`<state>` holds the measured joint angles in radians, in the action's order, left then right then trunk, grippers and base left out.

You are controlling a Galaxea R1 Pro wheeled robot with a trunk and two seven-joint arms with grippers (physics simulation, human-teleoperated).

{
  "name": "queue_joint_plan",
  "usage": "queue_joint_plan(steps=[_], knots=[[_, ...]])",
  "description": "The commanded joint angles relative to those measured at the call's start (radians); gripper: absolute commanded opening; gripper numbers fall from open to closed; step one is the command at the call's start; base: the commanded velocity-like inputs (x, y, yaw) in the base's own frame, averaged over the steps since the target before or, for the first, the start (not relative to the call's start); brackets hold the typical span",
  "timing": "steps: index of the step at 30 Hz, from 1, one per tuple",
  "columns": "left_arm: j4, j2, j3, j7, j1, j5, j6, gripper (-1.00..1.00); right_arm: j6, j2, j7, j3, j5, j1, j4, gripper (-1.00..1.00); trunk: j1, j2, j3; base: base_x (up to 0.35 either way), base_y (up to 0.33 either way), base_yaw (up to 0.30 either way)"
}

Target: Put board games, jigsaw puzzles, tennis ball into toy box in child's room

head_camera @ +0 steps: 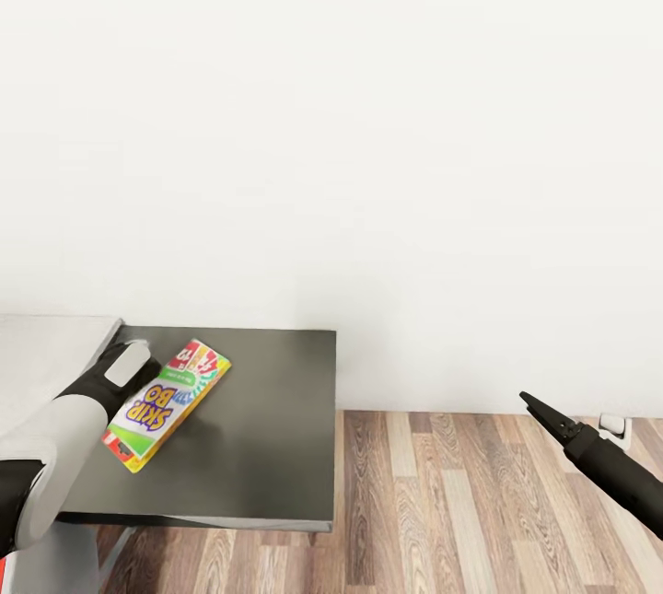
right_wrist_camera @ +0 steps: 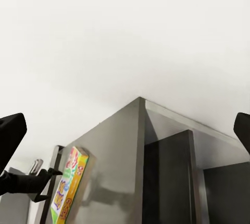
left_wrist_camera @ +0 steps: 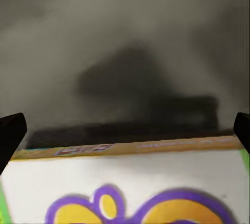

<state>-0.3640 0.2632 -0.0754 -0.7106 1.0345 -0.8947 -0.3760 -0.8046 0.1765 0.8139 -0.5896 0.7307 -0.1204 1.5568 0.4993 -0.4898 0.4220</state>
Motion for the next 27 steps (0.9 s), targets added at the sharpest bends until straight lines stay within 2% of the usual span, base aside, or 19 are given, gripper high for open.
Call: queue_joint_plan(steps=[1,8,13,16,19,20,22,27], knots=[[-0.001,0.001,-0.007,-0.005,0.0,-0.016,-0.021,1.0,-0.005,0.0,0.002,-0.001,0.001,-0.001,0.0,1.0,0.001,-0.001,0.002,0.0,0.0,0.0],[-0.001,0.001,0.005,0.002,0.0,-0.017,-0.101,1.0,-0.005,0.0,0.001,-0.001,0.001,-0.001,0.0,1.0,0.001,-0.001,0.002,0.0,0.0,0.0],[-0.001,0.0,0.055,0.007,0.0,-0.017,-0.124,1.0,-0.005,0.0,0.002,-0.001,0.002,-0.001,0.0,1.0,0.001,-0.001,0.002,0.0,0.0,0.0],[-0.001,-0.001,0.082,0.01,0.0,-0.017,-0.193,1.0,-0.005,0.0,0.001,-0.001,0.001,-0.001,0.0,1.0,0.001,-0.001,0.002,0.0,0.0,0.0],[-0.001,-0.001,0.142,0.01,0.0,-0.016,-0.28,1.0,-0.005,0.0,0.001,-0.001,0.002,-0.001,0.0,1.0,0.001,-0.001,0.002,0.0,0.0,0.0],[-0.003,-0.001,0.174,0.01,0.0,-0.015,-0.306,1.0,-0.005,0.0,0.001,-0.001,0.002,-0.001,0.0,1.0,0.001,-0.001,0.002,0.0,0.0,0.0],[-0.005,-0.001,0.201,0.011,0.0,-0.015,-0.336,1.0,-0.005,0.0,0.001,-0.001,0.002,-0.001,0.0,1.0,0.001,-0.001,0.002,0.0,0.0,0.0],[-0.011,-0.002,0.224,0.012,0.0,-0.015,-0.421,1.0,-0.005,0.0,0.001,-0.001,0.002,-0.001,-0.001,1.0,0.001,-0.001,0.002,0.0,0.0,0.0]])
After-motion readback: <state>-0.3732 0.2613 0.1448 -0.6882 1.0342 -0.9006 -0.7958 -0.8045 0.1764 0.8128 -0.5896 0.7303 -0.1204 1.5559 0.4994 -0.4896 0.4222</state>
